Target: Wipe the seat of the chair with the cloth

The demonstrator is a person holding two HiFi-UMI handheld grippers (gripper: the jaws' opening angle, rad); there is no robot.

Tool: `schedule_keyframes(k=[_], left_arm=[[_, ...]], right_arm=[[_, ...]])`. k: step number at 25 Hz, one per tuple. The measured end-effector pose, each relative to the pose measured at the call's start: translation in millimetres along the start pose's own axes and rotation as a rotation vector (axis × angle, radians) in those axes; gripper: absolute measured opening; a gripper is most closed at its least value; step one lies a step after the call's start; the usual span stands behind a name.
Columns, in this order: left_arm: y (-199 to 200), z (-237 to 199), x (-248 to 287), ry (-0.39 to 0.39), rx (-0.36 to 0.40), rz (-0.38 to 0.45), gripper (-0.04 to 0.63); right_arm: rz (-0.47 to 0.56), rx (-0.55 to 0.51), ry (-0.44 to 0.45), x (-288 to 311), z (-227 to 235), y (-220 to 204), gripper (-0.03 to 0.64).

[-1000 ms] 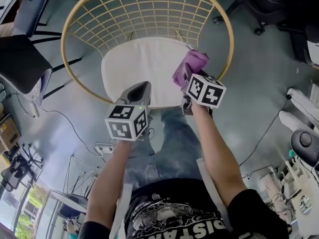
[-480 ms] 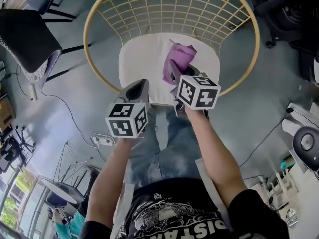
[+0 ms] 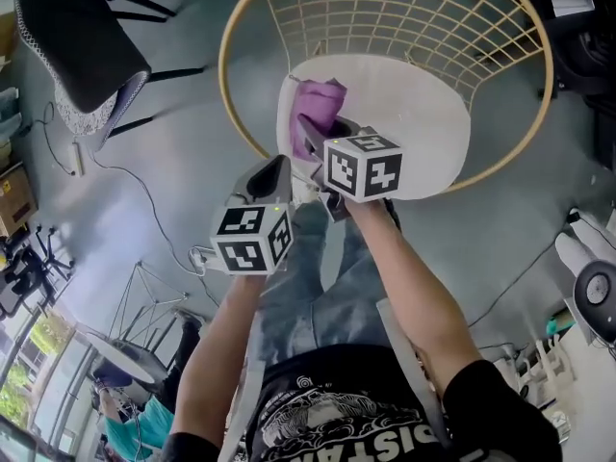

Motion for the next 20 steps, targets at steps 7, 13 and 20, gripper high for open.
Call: schedule_keyframes(k=[7,13,20], left_arm=[[-14,-29,-13,-0.015,0.093,-0.018,-0.002],[-18,-34,-16,-0.063,0.137,-0.014,-0.002],[-13,-23,-11,-0.1,0.187,-0.01,-0.002]], right_arm=[[-0.028,0.017,-0.007,39,-16,-31,0.061],[0.013,0.025,-0.065,28,-7,-36,0.06],[0.021,0.011,-0.114,12,11,-37,0.06]])
Point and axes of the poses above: the fingertips, and each gripper's own axes: x forward along the fingers, z to its right, y out of its top, the point moved 6 cm from there along -x, backward along the fingers, and after that the axes turned 14 degrees about x, right-handed, at the moved point
